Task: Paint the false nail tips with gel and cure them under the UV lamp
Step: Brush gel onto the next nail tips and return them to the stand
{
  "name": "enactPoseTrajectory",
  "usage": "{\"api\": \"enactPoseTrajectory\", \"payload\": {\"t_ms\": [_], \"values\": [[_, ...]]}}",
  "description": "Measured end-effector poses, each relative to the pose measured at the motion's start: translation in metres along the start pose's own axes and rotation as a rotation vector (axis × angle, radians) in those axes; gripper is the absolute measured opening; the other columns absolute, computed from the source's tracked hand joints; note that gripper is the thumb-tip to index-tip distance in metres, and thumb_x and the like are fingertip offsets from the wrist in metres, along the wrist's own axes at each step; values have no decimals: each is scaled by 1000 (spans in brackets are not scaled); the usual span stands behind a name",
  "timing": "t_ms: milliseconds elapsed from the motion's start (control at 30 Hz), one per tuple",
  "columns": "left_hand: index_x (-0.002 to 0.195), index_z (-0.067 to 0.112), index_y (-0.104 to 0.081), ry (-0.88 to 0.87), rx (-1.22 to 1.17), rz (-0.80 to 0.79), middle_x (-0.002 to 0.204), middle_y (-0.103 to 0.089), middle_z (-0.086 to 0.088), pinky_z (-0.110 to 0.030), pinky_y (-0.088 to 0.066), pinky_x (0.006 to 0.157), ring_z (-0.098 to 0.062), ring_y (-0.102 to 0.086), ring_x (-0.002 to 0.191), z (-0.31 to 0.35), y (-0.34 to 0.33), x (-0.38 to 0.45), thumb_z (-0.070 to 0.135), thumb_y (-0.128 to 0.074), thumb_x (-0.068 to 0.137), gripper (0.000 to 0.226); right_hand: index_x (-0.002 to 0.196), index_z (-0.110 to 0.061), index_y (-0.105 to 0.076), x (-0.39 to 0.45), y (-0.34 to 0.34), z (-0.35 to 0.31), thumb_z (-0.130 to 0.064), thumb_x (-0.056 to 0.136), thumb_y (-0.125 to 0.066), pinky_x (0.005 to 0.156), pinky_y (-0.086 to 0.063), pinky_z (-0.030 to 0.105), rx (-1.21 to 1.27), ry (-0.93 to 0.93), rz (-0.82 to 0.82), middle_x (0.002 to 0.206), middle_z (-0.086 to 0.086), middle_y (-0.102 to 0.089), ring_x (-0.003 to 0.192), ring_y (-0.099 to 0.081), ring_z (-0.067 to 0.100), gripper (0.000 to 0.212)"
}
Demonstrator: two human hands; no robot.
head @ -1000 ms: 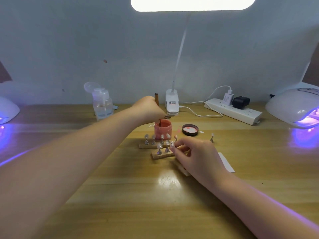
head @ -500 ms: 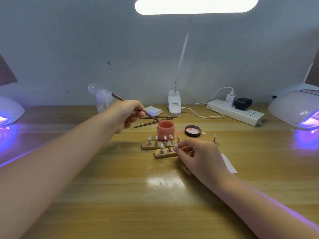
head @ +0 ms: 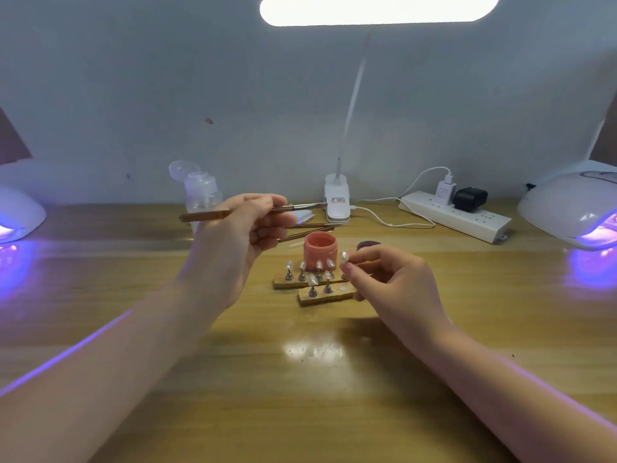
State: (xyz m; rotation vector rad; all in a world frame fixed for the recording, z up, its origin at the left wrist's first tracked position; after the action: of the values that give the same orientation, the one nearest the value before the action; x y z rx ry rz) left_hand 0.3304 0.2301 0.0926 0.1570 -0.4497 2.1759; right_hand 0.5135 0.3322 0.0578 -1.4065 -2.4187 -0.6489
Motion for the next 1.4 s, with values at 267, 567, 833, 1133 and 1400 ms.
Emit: {"api": "enactPoseTrajectory", "payload": {"t_ms": [267,567,833,1133,1400], "values": [[91,27,-76,-307,247,-117,89,-77,-1,-22,-56,72,-17,-73,82,14,-24,-52,20,-69,82,14,83,-20,-71,6,14,-10,-10,82,-74,57,-55,28,140,20,72,71,3,-72,59,-66,25,10],[102,28,-69,-458,514,-184,103,-72,16,-7,-46,77,1,-67,96,12,-43,-76,14,-63,87,21,87,-21,-71,7,13,-13,-10,83,-74,57,-55,28,79,98,59,78,-5,-71,58,-65,21,12],[92,19,-68,-461,463,-230,88,-72,2,-29,-56,80,-23,-70,90,8,-38,-76,22,-57,83,15,90,-19,-71,6,13,-12,-15,84,-73,57,-55,32,40,127,56,77,-9,-70,56,-64,17,7],[94,18,-68,-435,476,-209,90,-73,4,-27,-56,78,-17,-70,90,5,-37,-73,15,-59,87,12,89,-23,-71,6,12,-9,-16,85,-73,56,-55,28,39,122,50,76,-9,-70,56,-65,15,8],[99,24,-68,-407,444,-188,94,-74,8,-18,-53,78,-11,-70,95,6,-37,-72,18,-60,89,13,89,-24,-71,4,9,-12,-14,85,-72,55,-51,18,79,116,24,77,-8,-70,60,-66,19,10]]}}
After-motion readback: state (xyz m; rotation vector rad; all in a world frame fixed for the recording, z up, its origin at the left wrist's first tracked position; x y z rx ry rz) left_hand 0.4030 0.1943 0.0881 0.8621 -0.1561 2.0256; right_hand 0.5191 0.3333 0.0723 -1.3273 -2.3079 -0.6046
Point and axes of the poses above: each hand's wrist, its own x-axis towards the middle knuckle, its own y-axis out of the back of the hand, z = x × y, the point moved 7 cm from there along x, towards the middle knuckle
